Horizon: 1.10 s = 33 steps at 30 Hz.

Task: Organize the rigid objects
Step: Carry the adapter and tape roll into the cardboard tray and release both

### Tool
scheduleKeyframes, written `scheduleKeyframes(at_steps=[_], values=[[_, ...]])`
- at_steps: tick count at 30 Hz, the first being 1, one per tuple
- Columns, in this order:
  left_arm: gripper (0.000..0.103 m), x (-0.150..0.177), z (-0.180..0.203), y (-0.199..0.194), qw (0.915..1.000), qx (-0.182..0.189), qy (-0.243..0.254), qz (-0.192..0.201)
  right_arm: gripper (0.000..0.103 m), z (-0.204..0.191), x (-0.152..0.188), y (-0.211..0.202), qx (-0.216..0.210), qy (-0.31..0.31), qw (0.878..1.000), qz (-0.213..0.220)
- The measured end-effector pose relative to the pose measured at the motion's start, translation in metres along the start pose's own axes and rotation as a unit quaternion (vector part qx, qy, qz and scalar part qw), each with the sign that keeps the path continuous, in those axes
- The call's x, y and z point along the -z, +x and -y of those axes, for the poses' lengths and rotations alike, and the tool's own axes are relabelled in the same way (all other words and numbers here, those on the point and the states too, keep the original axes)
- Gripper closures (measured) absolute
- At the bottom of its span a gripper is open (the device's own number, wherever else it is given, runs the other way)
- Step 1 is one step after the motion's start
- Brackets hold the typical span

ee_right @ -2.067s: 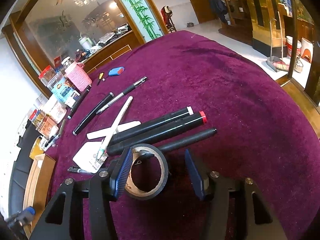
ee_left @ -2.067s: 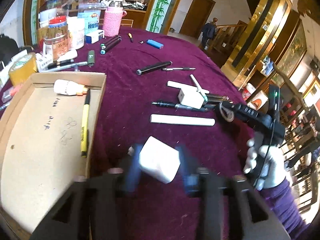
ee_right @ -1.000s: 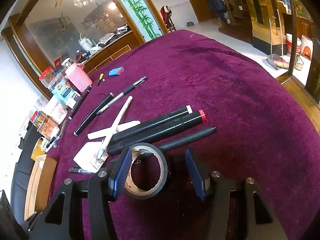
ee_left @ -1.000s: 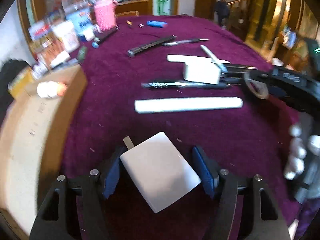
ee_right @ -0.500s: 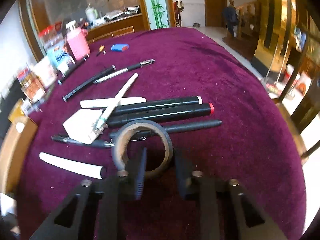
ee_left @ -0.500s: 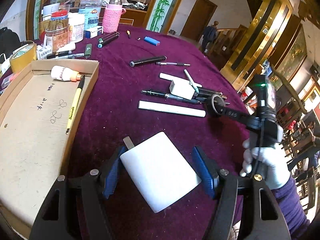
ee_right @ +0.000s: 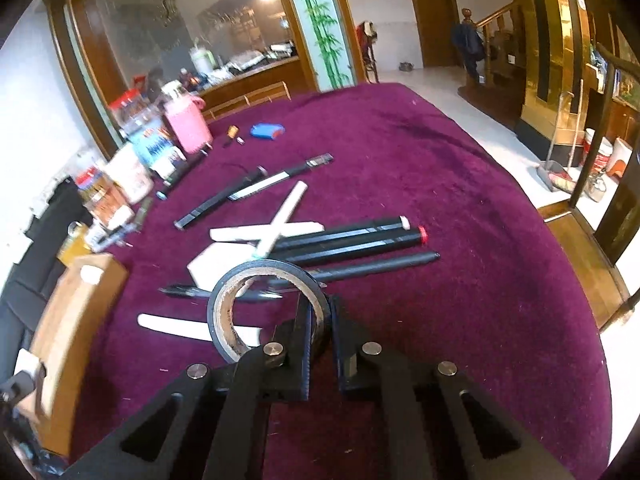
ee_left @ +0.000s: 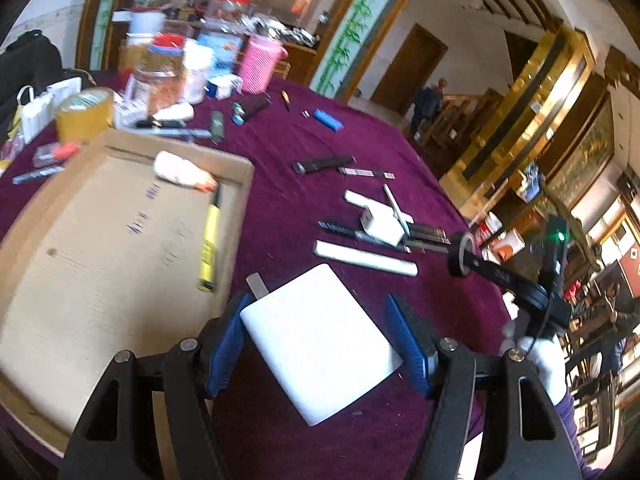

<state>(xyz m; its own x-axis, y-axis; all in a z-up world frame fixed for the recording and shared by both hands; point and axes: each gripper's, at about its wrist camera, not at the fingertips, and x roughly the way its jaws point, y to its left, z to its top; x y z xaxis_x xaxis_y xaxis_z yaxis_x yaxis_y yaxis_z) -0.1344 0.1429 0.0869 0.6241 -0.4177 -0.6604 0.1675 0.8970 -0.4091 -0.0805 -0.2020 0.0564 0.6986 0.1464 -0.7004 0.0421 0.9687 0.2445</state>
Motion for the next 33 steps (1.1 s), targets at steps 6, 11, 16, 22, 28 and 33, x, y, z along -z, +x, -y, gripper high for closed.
scheduleKeyframes(at_steps=[6,11,16,22,28,33], values=[[0.035,-0.021,-0.033,-0.019,0.9995,-0.026,-0.015,0.011,0.094,-0.027,-0.007,-0.015,-0.055,-0.004,0.998,0.008],[0.035,-0.042,-0.066,-0.012,0.9966,-0.08,-0.017,-0.004,0.094,-0.069,-0.013,-0.008,-0.125,-0.01,0.992,-0.015],[0.035,-0.062,-0.111,0.014,0.9914,-0.115,-0.045,-0.043,0.094,-0.135,-0.006,0.011,-0.174,-0.05,0.982,-0.05],[0.035,-0.084,-0.15,0.047,0.9859,-0.125,-0.076,-0.081,0.094,-0.208,0.005,0.037,-0.199,-0.105,0.971,-0.087],[0.035,-0.101,-0.175,0.081,0.981,-0.133,-0.092,-0.108,0.093,-0.269,0.015,0.081,-0.199,-0.144,0.96,-0.133],[0.035,-0.113,-0.183,0.092,0.9806,-0.136,-0.09,-0.109,0.093,-0.299,0.021,0.11,-0.173,-0.18,0.956,-0.153]])
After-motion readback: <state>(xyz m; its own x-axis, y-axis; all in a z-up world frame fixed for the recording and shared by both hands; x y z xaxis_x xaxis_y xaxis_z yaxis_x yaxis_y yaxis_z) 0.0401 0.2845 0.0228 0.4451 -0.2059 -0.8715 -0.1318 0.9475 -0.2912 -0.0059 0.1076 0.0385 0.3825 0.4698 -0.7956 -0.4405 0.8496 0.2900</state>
